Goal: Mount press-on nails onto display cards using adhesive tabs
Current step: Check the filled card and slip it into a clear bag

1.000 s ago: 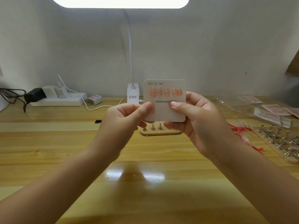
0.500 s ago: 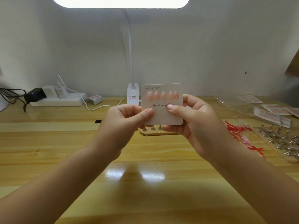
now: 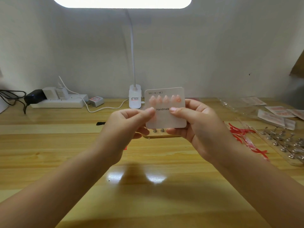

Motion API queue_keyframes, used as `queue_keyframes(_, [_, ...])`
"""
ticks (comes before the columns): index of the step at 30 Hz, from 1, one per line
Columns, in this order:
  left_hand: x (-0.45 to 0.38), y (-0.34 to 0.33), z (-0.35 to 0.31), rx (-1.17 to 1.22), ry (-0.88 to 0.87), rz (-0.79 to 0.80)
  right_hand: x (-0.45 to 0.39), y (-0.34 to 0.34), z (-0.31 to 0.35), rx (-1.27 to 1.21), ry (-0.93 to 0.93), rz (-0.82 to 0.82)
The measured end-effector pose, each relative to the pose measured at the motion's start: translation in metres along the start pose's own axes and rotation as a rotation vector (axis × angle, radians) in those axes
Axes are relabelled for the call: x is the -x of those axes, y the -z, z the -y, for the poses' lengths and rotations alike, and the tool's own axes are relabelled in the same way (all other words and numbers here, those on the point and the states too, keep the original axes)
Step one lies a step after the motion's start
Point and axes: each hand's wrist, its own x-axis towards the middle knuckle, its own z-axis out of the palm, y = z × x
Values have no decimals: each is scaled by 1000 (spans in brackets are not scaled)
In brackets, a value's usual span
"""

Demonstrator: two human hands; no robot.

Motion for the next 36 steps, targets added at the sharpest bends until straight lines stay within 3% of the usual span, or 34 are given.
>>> queue_keyframes(7, [-4,1,8,-115,-127,-10,-2,1,-5,28,-51,-18])
queue_keyframes(13, [-7,3,12,-74,6,30,-11,12,-10,148,-92,-66])
queue_keyframes(18, [-12,4,24,-206,-29,-41,-19,22,-22,278,-143,-71])
queue_keyframes(23, [-14,7,44,-585,-179,-186,-21,28,-37,636,-238,-34])
queue_keyframes(28, [-15,6,62,-955,-294,-186,-18,25,-48,1082,-249,20])
queue_keyframes(33, [-16,5,69,-1047,-390,-171,-15,23,-47,1544,-198,57])
queue_keyframes(36, [-17,5,71,-1064,-417,-170,-14,22,-46,1595,-183,65])
